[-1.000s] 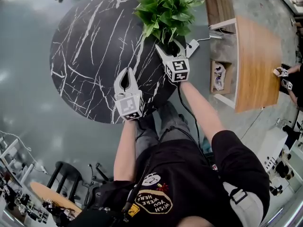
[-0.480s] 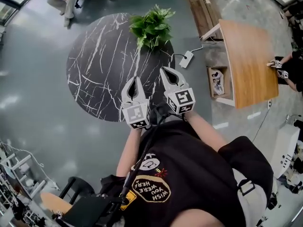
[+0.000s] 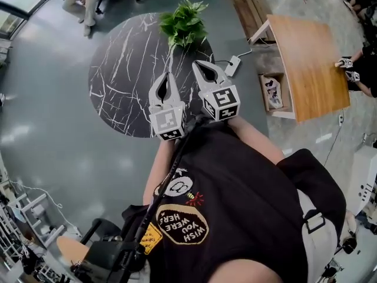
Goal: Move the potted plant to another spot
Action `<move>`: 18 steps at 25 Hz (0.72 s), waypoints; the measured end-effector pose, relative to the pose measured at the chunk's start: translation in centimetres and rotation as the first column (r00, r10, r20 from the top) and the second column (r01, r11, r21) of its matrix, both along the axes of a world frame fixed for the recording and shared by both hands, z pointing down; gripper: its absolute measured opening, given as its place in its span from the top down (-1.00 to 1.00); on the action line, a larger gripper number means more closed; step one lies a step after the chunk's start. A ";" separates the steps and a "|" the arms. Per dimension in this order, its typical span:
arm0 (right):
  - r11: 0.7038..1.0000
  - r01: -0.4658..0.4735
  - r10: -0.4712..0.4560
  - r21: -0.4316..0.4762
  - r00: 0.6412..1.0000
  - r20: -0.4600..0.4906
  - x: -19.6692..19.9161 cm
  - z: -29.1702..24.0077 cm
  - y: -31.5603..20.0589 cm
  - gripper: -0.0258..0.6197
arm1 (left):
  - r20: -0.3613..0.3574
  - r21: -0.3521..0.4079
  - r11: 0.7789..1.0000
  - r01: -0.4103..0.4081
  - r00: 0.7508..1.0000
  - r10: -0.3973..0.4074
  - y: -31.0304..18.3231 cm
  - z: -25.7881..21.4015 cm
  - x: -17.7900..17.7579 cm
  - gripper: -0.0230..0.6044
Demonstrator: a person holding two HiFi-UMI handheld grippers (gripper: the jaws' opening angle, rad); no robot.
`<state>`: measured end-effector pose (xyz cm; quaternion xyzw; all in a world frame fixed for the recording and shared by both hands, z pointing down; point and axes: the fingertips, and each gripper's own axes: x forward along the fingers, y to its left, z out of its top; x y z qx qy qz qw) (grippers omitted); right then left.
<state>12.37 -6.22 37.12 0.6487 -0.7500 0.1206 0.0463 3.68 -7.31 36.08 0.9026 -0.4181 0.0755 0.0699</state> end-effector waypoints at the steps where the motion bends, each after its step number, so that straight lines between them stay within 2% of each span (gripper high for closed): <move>1: 1.000 0.001 -0.001 0.006 1.000 -0.005 0.0 -0.3 0.0 0.92 | -0.003 0.009 1.000 0.004 1.000 -0.004 -0.1 -0.3 0.0 0.92; 7: 1.000 -0.015 0.015 0.012 1.000 0.005 0.3 -0.8 1.0 0.92 | 0.006 0.029 1.000 0.011 1.000 -0.011 0.2 -0.9 -0.4 0.92; 18: 1.000 -0.006 0.006 -0.008 1.000 0.023 0.0 -0.5 2.0 0.92 | 0.009 0.017 1.000 0.007 1.000 -0.007 1.3 -0.8 -0.3 0.92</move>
